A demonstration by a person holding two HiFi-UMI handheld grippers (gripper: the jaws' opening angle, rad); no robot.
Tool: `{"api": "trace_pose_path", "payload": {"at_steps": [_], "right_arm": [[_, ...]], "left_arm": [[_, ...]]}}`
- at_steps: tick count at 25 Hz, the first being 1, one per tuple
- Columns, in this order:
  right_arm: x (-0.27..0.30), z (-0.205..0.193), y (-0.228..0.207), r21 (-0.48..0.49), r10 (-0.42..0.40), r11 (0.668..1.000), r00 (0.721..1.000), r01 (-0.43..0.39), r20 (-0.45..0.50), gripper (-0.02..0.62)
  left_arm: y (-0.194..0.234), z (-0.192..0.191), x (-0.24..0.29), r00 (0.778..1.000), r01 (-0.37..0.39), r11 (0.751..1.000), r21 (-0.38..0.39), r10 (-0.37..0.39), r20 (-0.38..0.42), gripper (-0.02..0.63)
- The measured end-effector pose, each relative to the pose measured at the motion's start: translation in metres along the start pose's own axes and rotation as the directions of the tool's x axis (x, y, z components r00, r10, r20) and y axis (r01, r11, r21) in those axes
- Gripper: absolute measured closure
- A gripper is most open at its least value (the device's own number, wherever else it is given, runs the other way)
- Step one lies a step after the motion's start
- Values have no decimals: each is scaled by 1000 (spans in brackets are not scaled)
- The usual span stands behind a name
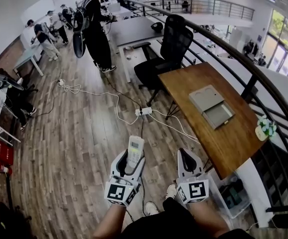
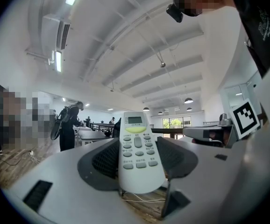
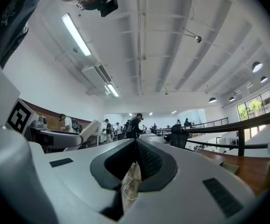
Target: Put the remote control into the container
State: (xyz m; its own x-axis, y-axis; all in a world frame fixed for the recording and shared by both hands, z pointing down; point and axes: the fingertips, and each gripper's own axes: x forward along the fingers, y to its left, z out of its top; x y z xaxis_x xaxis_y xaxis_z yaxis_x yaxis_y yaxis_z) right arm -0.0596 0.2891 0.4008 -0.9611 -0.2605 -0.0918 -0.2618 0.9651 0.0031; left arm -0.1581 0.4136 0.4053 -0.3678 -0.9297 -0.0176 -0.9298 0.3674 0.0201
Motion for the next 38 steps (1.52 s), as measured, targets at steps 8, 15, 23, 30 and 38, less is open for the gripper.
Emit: {"api": "trace_pose_path", "payload": {"at_steps": [8, 15, 23, 30, 38], "right_arm": [[36, -3, -50, 0, 11, 1000, 1000, -11, 1, 566], [68, -3, -98, 5, 6, 1000, 1000, -6, 3, 566], [79, -7, -150, 23, -14, 1000, 1000, 14, 5, 566], [100, -12, -180, 37, -34, 999, 999, 34, 0, 566], [133, -17, -207, 12, -52, 999, 999, 52, 4, 566]], "left_arm": [[0, 5, 64, 1000, -3, 1000, 0, 3, 7, 348], [-7, 9, 125, 1000, 10, 1000, 17, -11, 2, 348], [-26, 11, 177, 1000, 22, 999, 34, -23, 13, 348], [-26, 8, 219, 999, 46, 998, 42, -46, -2, 348], [-22, -1, 278, 993, 114, 993, 39, -114, 4, 348]]}}
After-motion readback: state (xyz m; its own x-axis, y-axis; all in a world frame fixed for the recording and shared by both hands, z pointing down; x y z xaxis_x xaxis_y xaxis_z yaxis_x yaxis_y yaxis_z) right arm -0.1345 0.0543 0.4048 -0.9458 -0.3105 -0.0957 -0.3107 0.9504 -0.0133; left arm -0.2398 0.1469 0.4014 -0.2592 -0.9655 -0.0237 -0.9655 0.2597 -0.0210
